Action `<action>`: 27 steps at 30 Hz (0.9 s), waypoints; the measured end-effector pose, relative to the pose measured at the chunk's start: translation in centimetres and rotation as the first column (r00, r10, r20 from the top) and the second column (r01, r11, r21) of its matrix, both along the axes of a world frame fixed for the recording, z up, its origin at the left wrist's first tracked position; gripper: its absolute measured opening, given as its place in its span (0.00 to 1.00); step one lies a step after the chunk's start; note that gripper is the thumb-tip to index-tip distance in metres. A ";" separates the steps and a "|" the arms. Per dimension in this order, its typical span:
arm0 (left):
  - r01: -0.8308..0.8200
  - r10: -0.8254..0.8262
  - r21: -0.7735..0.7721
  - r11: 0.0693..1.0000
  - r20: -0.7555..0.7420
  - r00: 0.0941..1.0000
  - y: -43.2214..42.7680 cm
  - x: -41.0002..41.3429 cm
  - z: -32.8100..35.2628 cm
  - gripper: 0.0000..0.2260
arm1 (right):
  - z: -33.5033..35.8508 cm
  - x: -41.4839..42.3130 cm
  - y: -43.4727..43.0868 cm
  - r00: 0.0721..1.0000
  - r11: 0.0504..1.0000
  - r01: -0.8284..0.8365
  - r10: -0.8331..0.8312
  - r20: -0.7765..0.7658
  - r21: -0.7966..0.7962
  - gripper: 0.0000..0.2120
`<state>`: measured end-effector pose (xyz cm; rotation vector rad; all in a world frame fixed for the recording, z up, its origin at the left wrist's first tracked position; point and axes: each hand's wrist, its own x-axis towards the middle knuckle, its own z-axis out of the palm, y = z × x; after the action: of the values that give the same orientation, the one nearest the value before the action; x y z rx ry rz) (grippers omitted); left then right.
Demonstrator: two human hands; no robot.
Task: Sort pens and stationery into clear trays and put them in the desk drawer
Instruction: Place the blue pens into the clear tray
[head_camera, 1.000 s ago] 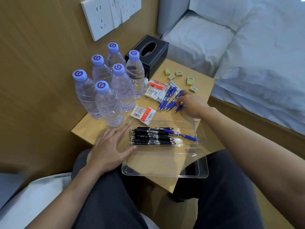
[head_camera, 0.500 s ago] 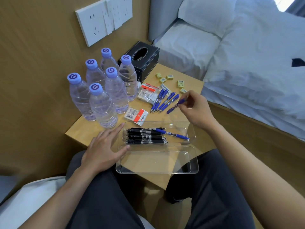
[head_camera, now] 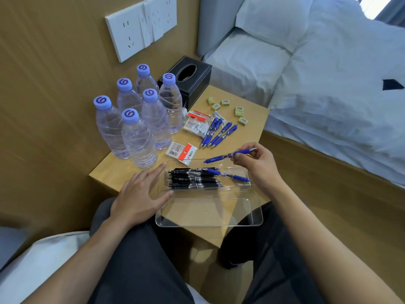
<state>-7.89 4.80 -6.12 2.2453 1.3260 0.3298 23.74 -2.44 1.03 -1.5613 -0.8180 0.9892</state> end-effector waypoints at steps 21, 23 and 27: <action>-0.007 0.007 0.006 1.000 0.004 1.000 0.0 0.1 0.0 0.37 | -1.7 -1.9 2.8 0.076 0.865 -0.275 0.456 0.887 -0.421 0.08; -0.005 0.005 0.007 1.000 0.005 1.000 0.1 0.1 0.0 0.37 | -1.7 -2.3 3.0 0.079 0.877 -0.270 0.431 0.899 -0.397 0.07; -0.006 0.006 0.005 1.000 0.010 1.000 0.1 0.1 0.0 0.37 | -1.9 -3.4 3.3 0.004 0.880 -0.265 0.410 0.912 -0.394 0.08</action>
<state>-7.78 4.94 -6.15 2.2412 1.3285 0.3457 20.30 0.85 -0.89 -2.1337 -2.2704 0.0118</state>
